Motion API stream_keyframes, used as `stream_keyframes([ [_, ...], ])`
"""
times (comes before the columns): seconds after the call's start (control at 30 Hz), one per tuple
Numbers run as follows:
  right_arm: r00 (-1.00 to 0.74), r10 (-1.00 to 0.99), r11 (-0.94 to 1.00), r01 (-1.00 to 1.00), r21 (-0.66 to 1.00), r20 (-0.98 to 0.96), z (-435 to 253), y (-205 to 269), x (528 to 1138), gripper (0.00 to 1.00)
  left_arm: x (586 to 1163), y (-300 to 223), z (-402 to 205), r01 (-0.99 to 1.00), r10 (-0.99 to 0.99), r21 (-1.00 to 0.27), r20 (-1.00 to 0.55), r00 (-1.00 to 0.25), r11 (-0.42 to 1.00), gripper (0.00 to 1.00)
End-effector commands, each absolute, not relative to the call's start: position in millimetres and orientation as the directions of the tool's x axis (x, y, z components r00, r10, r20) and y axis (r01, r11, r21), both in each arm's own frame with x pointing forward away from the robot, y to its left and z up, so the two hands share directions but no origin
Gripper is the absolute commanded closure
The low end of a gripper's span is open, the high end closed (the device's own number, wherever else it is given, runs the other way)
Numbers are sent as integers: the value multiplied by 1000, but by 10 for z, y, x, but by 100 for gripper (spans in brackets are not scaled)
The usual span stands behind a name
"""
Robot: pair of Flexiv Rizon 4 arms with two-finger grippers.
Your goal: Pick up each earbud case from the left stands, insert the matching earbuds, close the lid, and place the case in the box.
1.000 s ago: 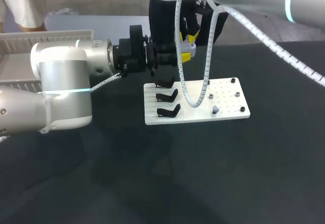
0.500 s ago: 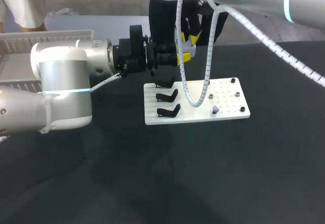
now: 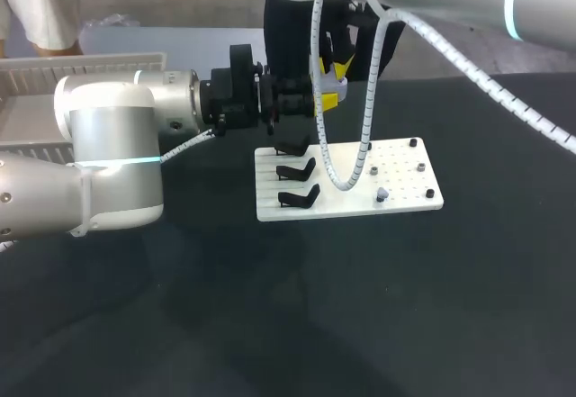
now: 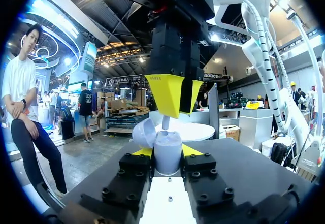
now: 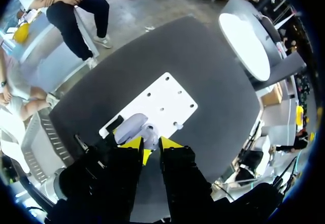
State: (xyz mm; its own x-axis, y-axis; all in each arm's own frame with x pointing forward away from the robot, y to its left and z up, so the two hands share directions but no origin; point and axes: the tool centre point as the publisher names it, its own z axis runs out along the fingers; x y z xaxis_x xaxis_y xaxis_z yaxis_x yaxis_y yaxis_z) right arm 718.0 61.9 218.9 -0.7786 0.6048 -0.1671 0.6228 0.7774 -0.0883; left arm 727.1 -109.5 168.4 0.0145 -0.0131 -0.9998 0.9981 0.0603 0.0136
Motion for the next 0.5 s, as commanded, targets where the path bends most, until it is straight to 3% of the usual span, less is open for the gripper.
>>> stream_keyframes([
  [0.03,-779,605,777,623,-89,-166,2177,626,7191,100,7252,-1097,1680,998,-16,17,-1000,18,68,100],
  [0.5,-771,618,771,632,-75,-154,2141,609,7201,100,7252,-1097,1680,998,-16,17,-1000,18,68,100],
])
